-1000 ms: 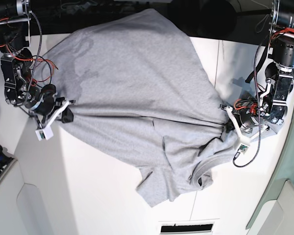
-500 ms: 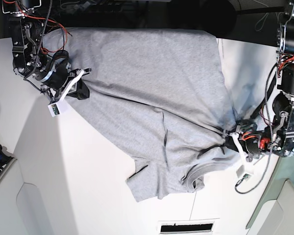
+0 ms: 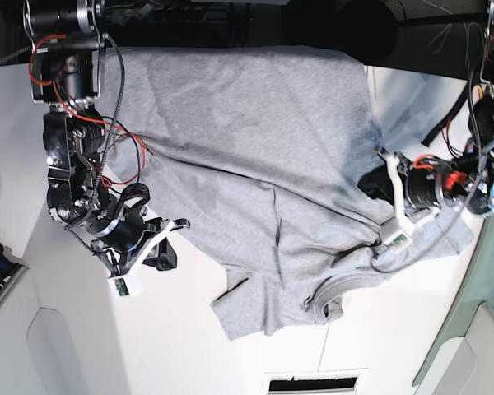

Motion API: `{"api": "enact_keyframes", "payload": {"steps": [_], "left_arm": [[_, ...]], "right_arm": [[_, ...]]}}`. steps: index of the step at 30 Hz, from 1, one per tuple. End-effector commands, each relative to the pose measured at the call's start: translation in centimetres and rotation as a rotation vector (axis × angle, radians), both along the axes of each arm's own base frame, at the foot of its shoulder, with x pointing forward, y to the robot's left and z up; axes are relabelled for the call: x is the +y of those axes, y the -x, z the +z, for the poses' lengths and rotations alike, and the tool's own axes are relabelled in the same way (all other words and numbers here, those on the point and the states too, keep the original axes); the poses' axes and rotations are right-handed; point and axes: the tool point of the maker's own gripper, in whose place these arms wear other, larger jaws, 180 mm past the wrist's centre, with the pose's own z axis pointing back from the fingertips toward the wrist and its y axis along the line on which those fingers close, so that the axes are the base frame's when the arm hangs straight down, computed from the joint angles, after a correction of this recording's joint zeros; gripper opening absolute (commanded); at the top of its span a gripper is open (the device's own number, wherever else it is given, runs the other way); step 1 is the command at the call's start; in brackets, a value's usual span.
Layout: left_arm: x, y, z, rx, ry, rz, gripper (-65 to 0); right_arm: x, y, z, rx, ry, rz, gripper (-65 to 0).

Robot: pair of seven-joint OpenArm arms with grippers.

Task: Layout the t-shirt on the table in an organized manner, then fold the t-shirt properly
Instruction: 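Grasp the shirt sides with both grippers and pull them toward each other, then lift the shirt with both grippers and swing it to reposition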

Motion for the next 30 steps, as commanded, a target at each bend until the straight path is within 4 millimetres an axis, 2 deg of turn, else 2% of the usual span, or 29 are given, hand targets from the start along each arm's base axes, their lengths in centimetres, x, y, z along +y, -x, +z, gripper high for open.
{"api": "enact_keyframes", "payload": {"steps": [1, 3, 5, 9, 12, 17, 21, 24, 27, 30], "left_arm": [[-0.6, -0.3, 1.0, -0.039, 0.025, -0.006, -64.5], [-2.3, 1.9, -0.5, 0.007, 0.067, -0.012, -65.0], [-3.7, 3.6, -2.0, 0.049, 0.082, -0.012, -65.0], [-4.9, 5.0, -4.7, 0.107, 0.060, 0.011, -65.0], [-3.1, 4.7, -7.0, 0.125, -0.033, 0.062, -65.0], [0.2, 4.3, -9.8, 0.210, -0.106, 0.184, -65.0], [2.9, 1.1, -10.2, 0.200, -0.169, 0.254, -65.0], [4.1, -2.0, -9.4, 0.165, -0.184, 0.289, -65.0], [4.9, -5.1, -8.0, 0.120, -0.183, 0.318, -65.0], [4.6, -8.2, -6.5, 0.072, -0.168, 0.335, -65.0]], "right_arm": [[1.2, -2.0, 2.0, -0.062, -0.016, 0.016, -65.0], [3.1, -2.5, 0.6, -0.024, 0.019, 0.063, -65.0], [4.7, -2.3, -1.3, 0.031, 0.065, 0.118, -65.0], [5.6, -1.2, -4.6, 0.091, 0.169, 0.198, -65.0], [4.2, -0.6, -5.8, 0.111, 0.233, 0.209, -65.0], [-0.8, 1.3, -8.3, 0.184, 0.279, 0.163, -65.0], [-4.1, 3.3, -9.9, 0.261, 0.249, 0.109, -65.0], [-5.0, 6.3, -11.5, 0.343, 0.207, 0.103, -65.0], [-4.4, 10.8, -13.2, 0.422, 0.172, 0.128, -65.0], [-2.4, 15.0, -13.6, 0.434, 0.114, 0.160, -65.0]]}}
